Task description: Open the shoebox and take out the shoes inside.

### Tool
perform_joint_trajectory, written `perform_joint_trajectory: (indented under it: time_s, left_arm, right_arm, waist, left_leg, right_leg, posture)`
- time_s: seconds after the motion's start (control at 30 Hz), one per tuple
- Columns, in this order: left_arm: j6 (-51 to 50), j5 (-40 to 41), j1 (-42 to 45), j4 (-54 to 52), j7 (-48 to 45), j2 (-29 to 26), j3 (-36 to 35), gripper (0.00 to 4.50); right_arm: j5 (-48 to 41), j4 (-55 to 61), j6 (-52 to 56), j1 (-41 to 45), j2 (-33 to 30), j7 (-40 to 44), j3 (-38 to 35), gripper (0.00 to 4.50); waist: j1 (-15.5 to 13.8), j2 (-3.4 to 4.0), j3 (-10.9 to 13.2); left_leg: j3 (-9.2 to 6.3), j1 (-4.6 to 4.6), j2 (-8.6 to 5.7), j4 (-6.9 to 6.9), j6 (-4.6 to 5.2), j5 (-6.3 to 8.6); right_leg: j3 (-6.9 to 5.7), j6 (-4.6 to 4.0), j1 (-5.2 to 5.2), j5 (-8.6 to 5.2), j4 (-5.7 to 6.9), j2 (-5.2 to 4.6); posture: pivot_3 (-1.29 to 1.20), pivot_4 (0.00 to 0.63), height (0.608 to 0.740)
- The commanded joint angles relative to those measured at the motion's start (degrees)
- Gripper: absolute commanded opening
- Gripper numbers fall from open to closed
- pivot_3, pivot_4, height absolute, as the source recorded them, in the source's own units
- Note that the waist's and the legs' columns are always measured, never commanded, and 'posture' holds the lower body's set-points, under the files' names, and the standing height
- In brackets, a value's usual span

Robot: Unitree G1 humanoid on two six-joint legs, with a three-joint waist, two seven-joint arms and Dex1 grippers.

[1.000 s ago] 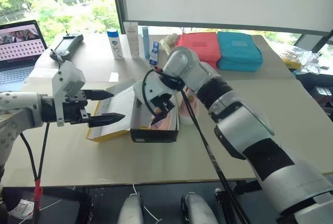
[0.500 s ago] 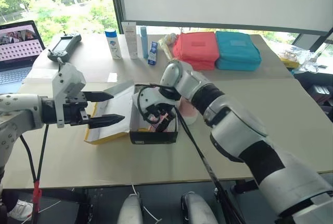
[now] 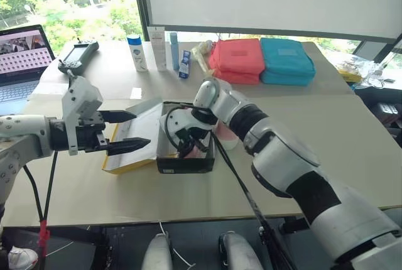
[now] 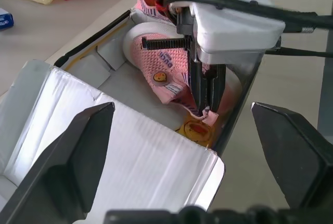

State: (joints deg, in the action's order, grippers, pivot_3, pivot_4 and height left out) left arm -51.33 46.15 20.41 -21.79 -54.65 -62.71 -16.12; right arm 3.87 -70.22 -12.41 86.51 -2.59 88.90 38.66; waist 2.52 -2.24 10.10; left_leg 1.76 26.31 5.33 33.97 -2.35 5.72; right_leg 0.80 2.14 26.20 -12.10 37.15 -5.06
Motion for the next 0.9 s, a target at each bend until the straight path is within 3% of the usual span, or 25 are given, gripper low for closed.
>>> perform_joint_trajectory:
  time_s: [0.03, 0.43, 0.53, 0.7, 0.9]
  left_arm:
    - [0.5, 0.6, 0.8, -1.3, 0.1, 0.0, -1.7, 4.50]
    - [1.6, -0.8, 4.8, 1.0, -1.3, 0.4, 2.0, 4.50]
    - [1.6, -1.1, 5.2, 1.4, -1.8, 0.3, 2.4, 4.50]
    - [2.0, -2.0, 6.1, 2.7, -3.1, -0.3, 3.3, 4.50]
    - [2.8, -3.0, 7.6, 4.2, -4.2, 0.2, 4.4, 4.50]
  right_arm:
    - [0.5, 2.8, -3.3, 3.3, -0.9, -3.0, -5.7, 0.02]
    - [-6.2, 8.8, 11.7, 3.6, -3.4, -5.1, -22.8, 0.02]
    - [-13.4, 17.0, 25.1, 3.7, -7.7, -2.0, -29.6, 0.02]
    - [-17.1, 35.4, 35.8, -0.9, -18.0, -0.1, -32.5, 0.02]
    - [-12.7, 40.3, 30.7, -5.4, -32.1, -7.8, -35.1, 0.02]
  waist:
    - [0.0, 0.00, 0.0]
    - [-0.1, -0.01, 0.0]
    - [-0.4, -0.04, 0.0]
    - [-1.0, -0.05, 0.0]
    - [-1.7, -0.05, 0.0]
  left_leg:
    - [0.00, 0.00, 0.00, -0.01, 0.00, 0.00]
    - [-0.01, 0.00, 0.00, 0.00, 0.00, 0.00]
    - [-0.01, 0.04, 0.00, 0.01, 0.00, 0.00]
    - [-0.01, 0.10, 0.00, 0.06, 0.01, -0.01]
    - [0.01, 0.10, -0.01, 0.10, -0.01, 0.00]
  right_leg:
    - [0.00, 0.03, 0.00, 0.02, 0.00, 0.01]
    - [0.00, 0.07, -0.04, 0.05, -0.02, 0.00]
    - [-0.01, 0.07, -0.03, 0.05, -0.01, 0.00]
    - [0.00, 0.01, -0.05, 0.09, -0.03, -0.01]
    - [0.00, 0.13, -0.02, 0.01, -0.06, -0.02]
  posture:
    - [0.00, 0.150, 0.724]
    - [0.00, 0.150, 0.724]
    - [0.00, 0.150, 0.724]
    - [0.00, 0.150, 0.724]
    - [0.00, 0.150, 0.724]
